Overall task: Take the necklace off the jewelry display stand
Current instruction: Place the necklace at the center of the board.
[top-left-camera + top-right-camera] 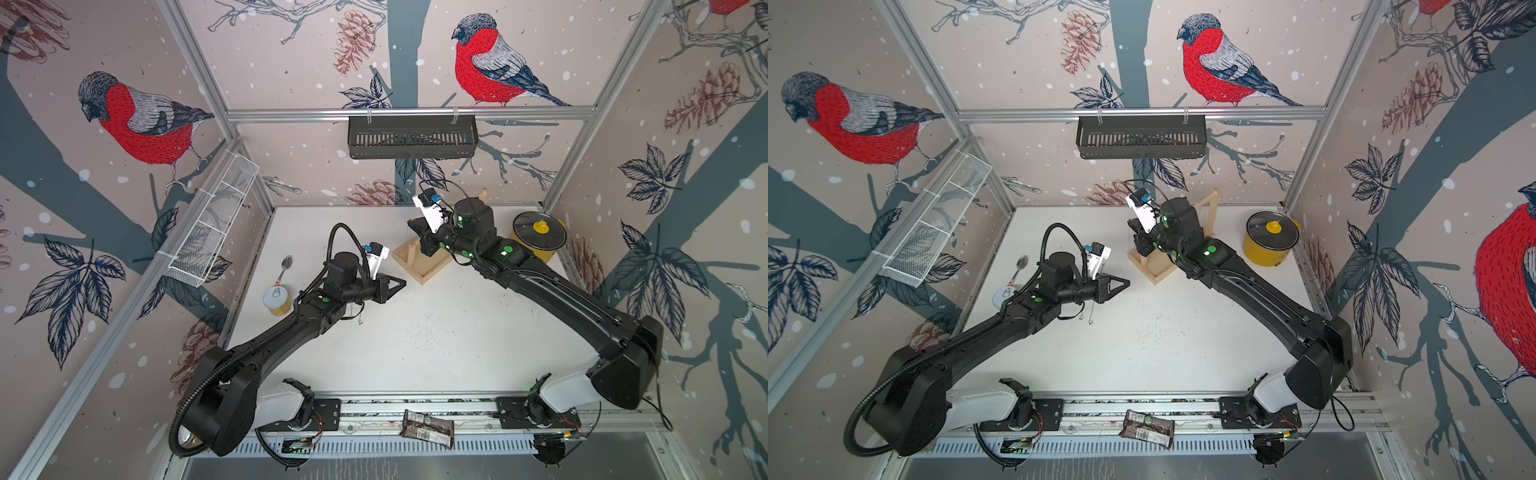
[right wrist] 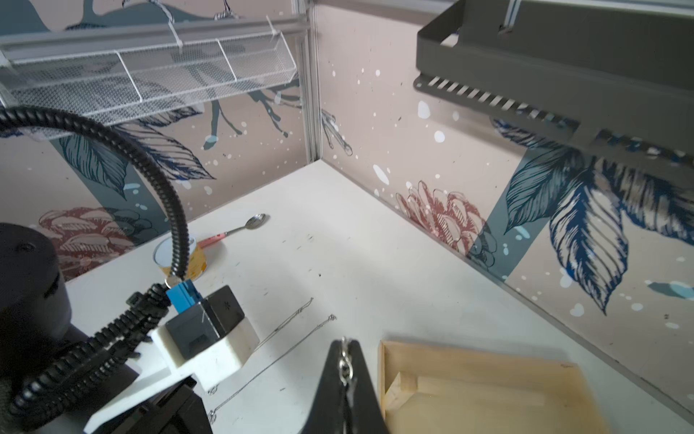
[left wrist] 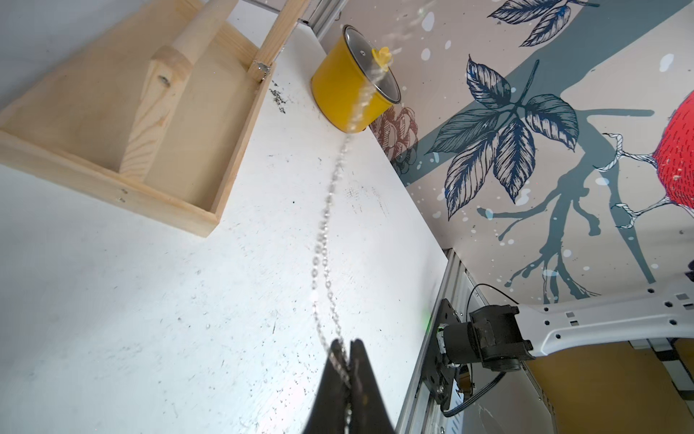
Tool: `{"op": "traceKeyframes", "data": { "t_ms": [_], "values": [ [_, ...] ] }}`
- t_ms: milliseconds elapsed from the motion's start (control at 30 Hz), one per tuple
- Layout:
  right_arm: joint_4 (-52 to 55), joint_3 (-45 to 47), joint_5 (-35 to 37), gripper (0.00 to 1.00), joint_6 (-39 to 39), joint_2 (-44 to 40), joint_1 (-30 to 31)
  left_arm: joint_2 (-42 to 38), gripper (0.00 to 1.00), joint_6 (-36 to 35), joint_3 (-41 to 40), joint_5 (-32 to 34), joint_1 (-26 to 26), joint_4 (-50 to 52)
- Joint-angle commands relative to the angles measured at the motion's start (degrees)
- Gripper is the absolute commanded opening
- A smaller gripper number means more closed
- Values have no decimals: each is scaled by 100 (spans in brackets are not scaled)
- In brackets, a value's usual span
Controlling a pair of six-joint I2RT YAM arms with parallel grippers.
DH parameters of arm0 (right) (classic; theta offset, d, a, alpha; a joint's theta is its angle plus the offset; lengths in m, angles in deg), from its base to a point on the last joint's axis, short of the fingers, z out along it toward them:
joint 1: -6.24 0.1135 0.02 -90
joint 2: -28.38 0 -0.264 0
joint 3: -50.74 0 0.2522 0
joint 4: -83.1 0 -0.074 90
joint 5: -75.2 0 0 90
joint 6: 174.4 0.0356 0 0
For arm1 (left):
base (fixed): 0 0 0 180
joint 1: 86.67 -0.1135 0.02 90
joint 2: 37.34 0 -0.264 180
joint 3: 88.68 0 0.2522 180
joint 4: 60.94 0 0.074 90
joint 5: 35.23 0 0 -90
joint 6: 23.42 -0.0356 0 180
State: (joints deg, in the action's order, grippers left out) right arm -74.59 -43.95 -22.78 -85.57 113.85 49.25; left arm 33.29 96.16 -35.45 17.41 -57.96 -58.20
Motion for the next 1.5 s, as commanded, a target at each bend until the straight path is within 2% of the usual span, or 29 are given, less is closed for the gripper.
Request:
{"op": "traceKeyframes", "data": {
  "t_ms": [0, 467, 667, 967, 1467],
  "values": [
    [-429, 158, -114, 4, 195, 97, 48, -215, 0, 55, -210, 415, 2, 299],
    [-739, 340, -496, 4, 485, 1091, 103, -741, 0, 580, -1039, 998, -7, 777],
    [-926, 320, -681, 4, 581, 1657, 102, -554, 0, 731, -1365, 1217, -26, 747],
    [-909, -54, -777, 4, 611, 2529, 70, -150, 0, 860, -1591, 1147, -207, 455],
    [-428, -1237, -947, 3, 513, 3923, -3, 459, 0, 929, -1552, 1143, -392, 389]
  ]
}}
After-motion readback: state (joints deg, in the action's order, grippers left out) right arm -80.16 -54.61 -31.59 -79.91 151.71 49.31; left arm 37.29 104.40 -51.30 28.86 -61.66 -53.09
